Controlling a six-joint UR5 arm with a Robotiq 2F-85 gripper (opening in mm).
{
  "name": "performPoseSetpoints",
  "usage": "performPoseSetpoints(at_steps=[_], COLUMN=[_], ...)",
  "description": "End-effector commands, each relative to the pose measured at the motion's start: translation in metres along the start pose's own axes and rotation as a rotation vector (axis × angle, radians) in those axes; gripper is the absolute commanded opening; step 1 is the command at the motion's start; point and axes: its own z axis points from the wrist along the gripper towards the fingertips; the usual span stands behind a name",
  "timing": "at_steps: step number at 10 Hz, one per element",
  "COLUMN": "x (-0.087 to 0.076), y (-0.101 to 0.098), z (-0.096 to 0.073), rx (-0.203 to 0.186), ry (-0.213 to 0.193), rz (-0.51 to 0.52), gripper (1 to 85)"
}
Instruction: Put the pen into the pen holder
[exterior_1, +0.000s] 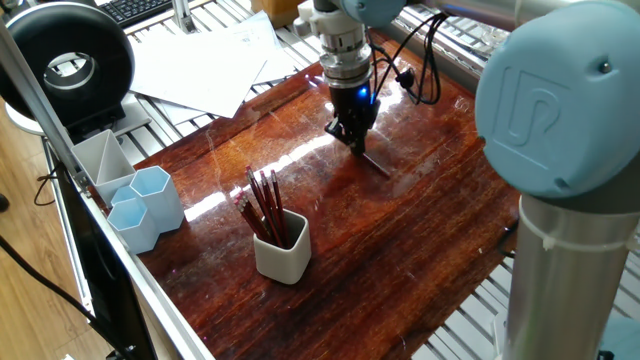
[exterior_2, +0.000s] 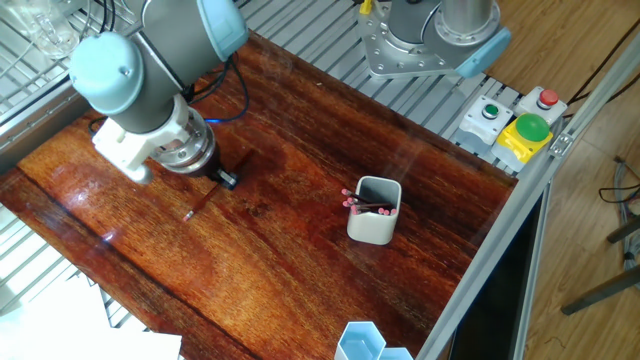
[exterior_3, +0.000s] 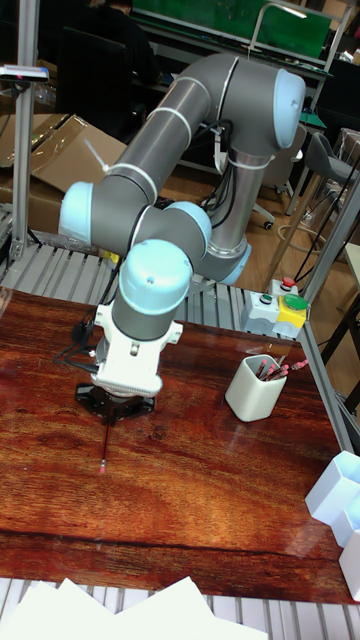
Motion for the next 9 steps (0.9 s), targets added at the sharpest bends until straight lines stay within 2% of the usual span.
performPoseSetpoints(at_steps=[1,2,4,5,6,7,8,9], x=[0.003,0.004,0.014,0.023,0.035,0.053,0.074,0.091], y=[0.003,0.007,0.010,0.016,0.029,0.048,0.069,0.093], z=[-0.011,-0.012,-0.026,-0.044,-0.068,-0.092,-0.101,-0.106], rx=[0.036,0.018,0.014,0.029,0.042,0.050,0.018,-0.038], ry=[0.025,0.017,0.028,0.029,0.026,0.002,-0.022,-0.041], rz=[0.034,0.018,-0.005,-0.016,-0.016,-0.027,-0.034,-0.035], gripper=[1.0,1.0,1.0,1.0,1.0,1.0,1.0,1.0])
